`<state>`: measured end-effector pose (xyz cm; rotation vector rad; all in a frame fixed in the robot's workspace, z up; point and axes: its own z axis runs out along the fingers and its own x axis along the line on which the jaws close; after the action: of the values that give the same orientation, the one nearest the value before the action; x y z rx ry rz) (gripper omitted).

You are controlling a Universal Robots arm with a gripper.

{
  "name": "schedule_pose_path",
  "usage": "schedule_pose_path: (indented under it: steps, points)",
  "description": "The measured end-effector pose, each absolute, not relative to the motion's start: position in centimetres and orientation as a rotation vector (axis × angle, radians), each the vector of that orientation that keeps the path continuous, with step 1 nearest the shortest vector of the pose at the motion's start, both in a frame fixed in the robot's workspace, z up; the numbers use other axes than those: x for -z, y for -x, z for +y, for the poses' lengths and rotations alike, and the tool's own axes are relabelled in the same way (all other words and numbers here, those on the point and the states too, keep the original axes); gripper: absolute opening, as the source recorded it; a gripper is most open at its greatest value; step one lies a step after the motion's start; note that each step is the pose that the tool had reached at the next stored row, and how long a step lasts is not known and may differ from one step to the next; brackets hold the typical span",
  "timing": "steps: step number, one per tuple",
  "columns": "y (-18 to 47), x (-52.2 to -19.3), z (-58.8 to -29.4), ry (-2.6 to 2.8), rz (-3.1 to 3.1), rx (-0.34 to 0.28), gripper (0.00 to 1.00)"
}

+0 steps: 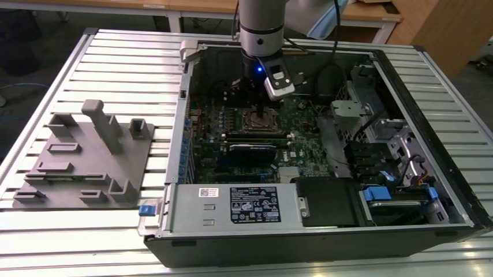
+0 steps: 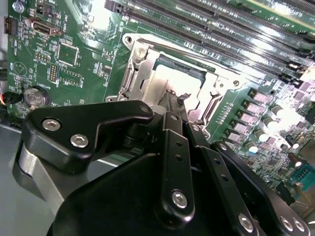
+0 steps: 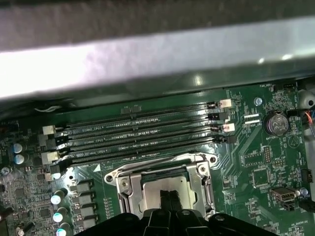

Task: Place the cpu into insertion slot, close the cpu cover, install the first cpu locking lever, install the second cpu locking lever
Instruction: 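Install the first cpu locking lever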

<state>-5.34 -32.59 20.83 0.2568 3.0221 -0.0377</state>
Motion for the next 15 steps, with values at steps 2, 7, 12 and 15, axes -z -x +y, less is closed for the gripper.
schedule_pose_path:
  steps: [2, 7, 12, 15]
  points:
    - [5.34, -20.83, -32.60, -0.257, 3.022, 0.038, 0.10]
    - [5.32, -20.81, -32.59, -0.256, 3.023, 0.042, 0.10]
    - [5.31, -20.82, -32.60, -0.256, 3.024, 0.048, 0.10]
    - [5.31, -20.82, -32.60, -0.256, 3.024, 0.049, 0.10]
